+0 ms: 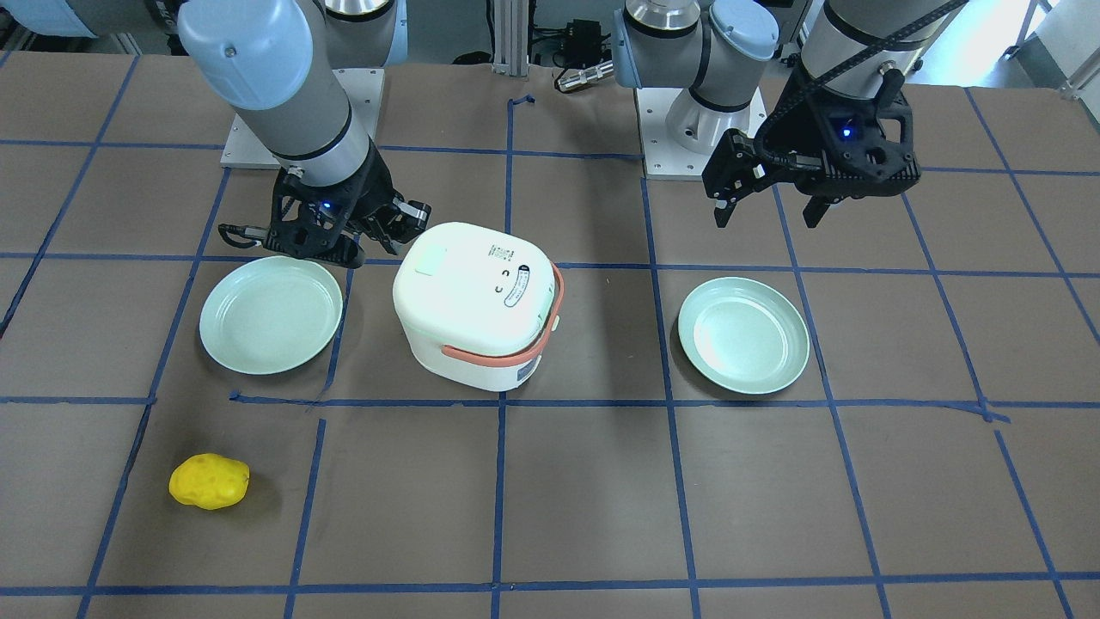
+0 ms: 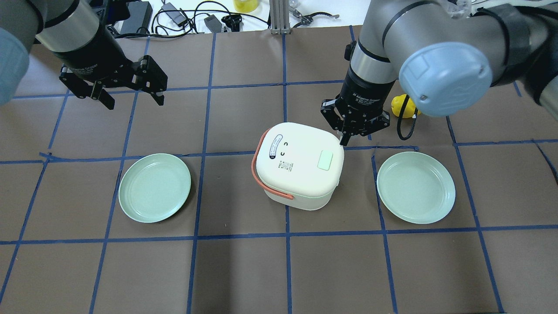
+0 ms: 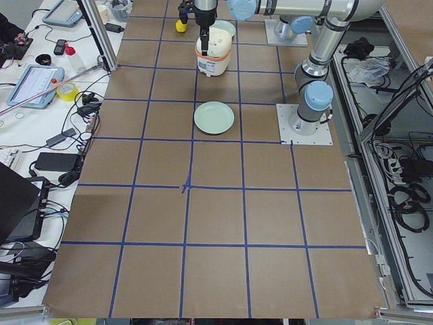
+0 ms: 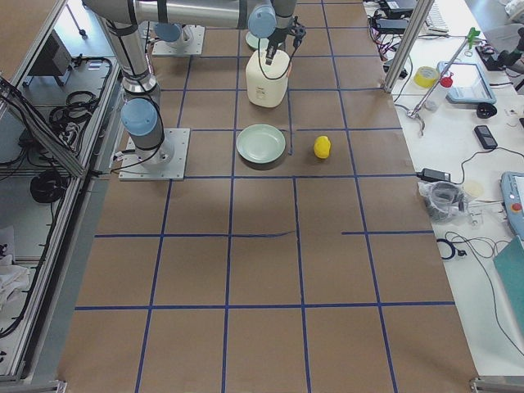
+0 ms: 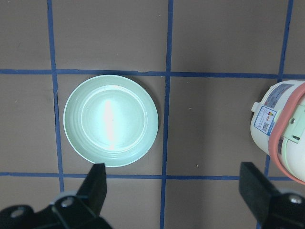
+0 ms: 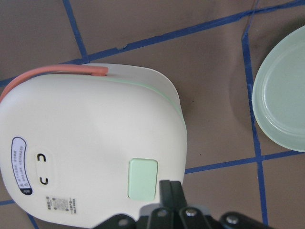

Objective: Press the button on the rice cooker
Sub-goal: 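Lower the right gripper and press down on the green lid button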

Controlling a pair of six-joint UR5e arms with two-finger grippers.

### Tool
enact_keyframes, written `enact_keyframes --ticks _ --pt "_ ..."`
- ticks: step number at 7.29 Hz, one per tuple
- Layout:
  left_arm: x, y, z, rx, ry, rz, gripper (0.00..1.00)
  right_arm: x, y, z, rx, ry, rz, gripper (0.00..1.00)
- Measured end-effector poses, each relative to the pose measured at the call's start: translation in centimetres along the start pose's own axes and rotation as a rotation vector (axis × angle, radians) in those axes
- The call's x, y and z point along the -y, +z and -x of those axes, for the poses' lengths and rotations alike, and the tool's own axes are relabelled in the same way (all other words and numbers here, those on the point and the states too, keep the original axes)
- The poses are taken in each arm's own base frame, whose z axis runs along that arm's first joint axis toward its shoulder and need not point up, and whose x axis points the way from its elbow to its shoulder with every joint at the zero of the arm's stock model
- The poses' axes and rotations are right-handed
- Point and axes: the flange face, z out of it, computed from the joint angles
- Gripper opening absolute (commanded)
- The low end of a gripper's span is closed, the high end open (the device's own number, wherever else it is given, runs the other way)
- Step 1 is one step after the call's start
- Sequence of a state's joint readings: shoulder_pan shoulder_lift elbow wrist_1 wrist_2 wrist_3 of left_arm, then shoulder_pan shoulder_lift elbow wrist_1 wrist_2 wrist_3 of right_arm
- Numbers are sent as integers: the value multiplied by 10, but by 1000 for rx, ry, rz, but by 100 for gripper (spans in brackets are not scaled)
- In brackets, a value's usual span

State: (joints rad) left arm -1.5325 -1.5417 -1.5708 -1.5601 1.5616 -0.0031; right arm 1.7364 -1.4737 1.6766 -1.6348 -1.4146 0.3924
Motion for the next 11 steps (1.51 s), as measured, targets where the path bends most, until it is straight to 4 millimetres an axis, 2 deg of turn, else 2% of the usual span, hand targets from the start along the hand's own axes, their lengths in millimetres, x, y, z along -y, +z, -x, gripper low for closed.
enact_keyframes --ticks 2,3,11 --pt "0 0 0 0 0 0 100 -7 23 9 -4 -15 10 0" --pt "0 0 0 0 0 0 100 -9 28 13 -2 -21 16 0" --pt "0 0 0 0 0 0 100 -3 44 19 17 -22 50 0"
